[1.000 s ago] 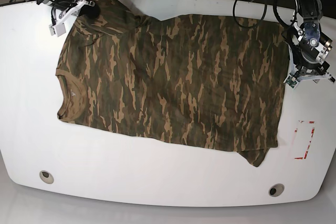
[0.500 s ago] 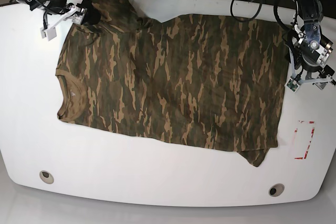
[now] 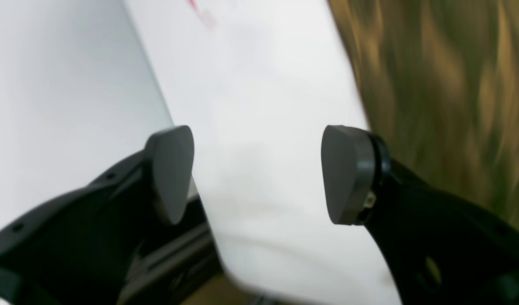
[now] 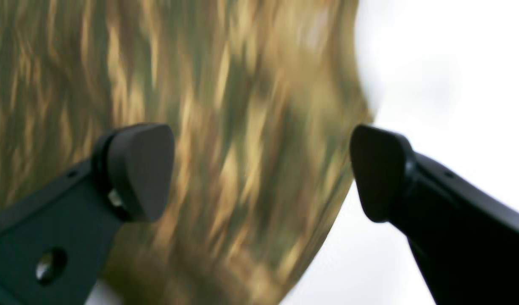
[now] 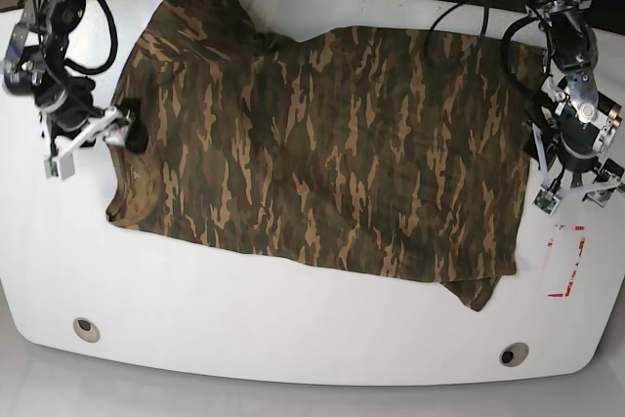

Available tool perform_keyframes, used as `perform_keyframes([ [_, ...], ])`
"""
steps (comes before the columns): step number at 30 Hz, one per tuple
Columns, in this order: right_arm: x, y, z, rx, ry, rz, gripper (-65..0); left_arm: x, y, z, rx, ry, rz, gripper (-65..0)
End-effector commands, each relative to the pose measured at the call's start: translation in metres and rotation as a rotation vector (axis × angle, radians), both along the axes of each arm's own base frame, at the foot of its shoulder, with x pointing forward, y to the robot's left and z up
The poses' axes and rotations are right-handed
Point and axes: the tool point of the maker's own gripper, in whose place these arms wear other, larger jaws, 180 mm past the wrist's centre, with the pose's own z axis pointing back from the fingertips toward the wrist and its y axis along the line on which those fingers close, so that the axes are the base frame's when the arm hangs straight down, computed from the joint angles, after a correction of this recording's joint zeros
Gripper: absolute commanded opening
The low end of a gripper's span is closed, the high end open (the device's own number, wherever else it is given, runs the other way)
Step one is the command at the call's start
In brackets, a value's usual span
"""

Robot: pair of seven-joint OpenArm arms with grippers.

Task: Layout the t-shirt on the table in an organized manner, then fold the t-shirt properly
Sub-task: 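Release the shirt and move both grippers to the hem corners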

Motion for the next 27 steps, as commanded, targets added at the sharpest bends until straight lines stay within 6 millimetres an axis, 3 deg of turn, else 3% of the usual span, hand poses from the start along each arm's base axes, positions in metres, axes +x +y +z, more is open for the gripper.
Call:
perform_keyframes([
  [1, 0.036, -0.029, 0.012, -0.062, -0.056, -0.037, -1.5, 0.012, 0.001, 0.02, 0.005, -0.066, 0.003, -20.5],
  [6, 0.078, -0.058, 0.009, -0.085, -0.084, -0.077, -1.5, 0.029, -0.008, 0.035, -0.021, -0.125, -0.003, -20.5],
  [13, 0.132, -0.071, 0.002, -0.165, -0.134, -0.033, -1.5, 0.042, -0.022, 0.045, -0.062, -0.179, -0.019, -20.4],
  [17, 0.15, -0.069, -0.008, -0.167, -0.151, -0.009, -1.5, 0.048, -0.031, 0.049, -0.088, -0.218, -0.056, -20.5],
  [22, 0.174, -0.073, -0.02, -0.121, -0.177, -0.046, -1.5, 0.044, -0.044, 0.037, -0.109, -0.217, -0.113, -20.5],
  [27, 0.184, -0.078, -0.035, -0.073, -0.178, -0.097, -1.5, 0.037, -0.049, 0.025, -0.111, -0.182, -0.127, -20.5],
])
